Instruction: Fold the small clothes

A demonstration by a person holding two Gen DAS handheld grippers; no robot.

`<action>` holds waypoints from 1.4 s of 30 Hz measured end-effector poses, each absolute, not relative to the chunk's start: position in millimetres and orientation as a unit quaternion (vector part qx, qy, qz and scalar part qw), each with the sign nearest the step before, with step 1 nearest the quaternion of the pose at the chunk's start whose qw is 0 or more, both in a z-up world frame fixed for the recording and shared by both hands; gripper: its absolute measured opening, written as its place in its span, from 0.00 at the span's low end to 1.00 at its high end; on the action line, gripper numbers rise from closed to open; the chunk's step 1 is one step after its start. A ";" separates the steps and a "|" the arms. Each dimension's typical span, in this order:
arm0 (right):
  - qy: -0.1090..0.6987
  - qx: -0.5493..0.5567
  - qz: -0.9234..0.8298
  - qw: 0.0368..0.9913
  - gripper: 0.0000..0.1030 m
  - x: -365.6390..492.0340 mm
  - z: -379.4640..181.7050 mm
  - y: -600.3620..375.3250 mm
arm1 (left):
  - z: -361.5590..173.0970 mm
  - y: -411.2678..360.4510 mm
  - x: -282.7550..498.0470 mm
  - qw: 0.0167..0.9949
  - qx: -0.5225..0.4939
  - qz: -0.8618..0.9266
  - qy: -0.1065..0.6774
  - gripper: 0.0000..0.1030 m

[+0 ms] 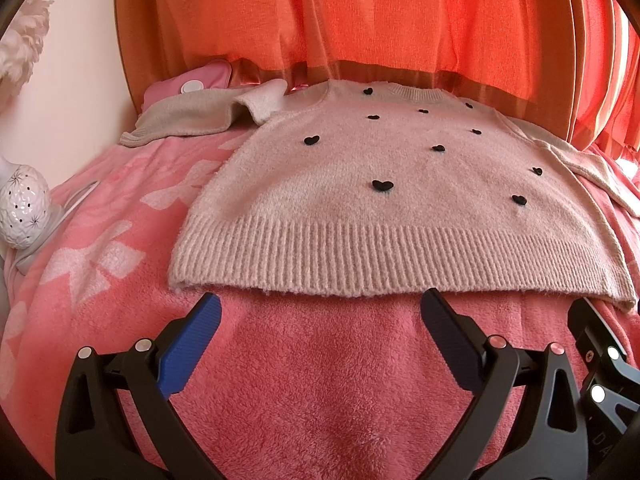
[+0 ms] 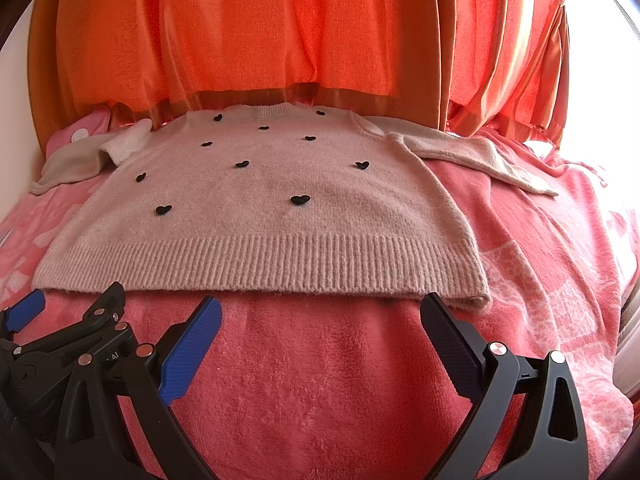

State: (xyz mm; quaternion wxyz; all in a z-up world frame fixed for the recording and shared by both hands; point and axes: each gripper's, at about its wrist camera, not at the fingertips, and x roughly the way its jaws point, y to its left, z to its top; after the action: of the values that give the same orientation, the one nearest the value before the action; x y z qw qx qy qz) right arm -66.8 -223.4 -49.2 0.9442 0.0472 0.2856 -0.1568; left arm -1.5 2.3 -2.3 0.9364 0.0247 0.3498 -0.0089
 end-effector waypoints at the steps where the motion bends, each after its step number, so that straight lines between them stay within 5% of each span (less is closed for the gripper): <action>1: 0.285 0.047 -0.157 0.944 0.95 -66.9 -49.1 -223.2 | -2.3 2.2 -1.6 0.937 0.025 -0.009 0.350 0.94; 42: 0.288 0.051 -0.159 0.943 0.95 -69.6 -52.8 -226.6 | -6.2 2.0 -2.5 0.936 0.026 -0.007 0.352 0.94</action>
State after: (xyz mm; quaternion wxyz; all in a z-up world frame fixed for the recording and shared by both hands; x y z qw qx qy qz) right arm -69.6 -226.6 -52.8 0.9429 0.0507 0.2885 -0.1586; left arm -2.5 2.0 -6.2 0.9358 0.0256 0.3515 -0.0074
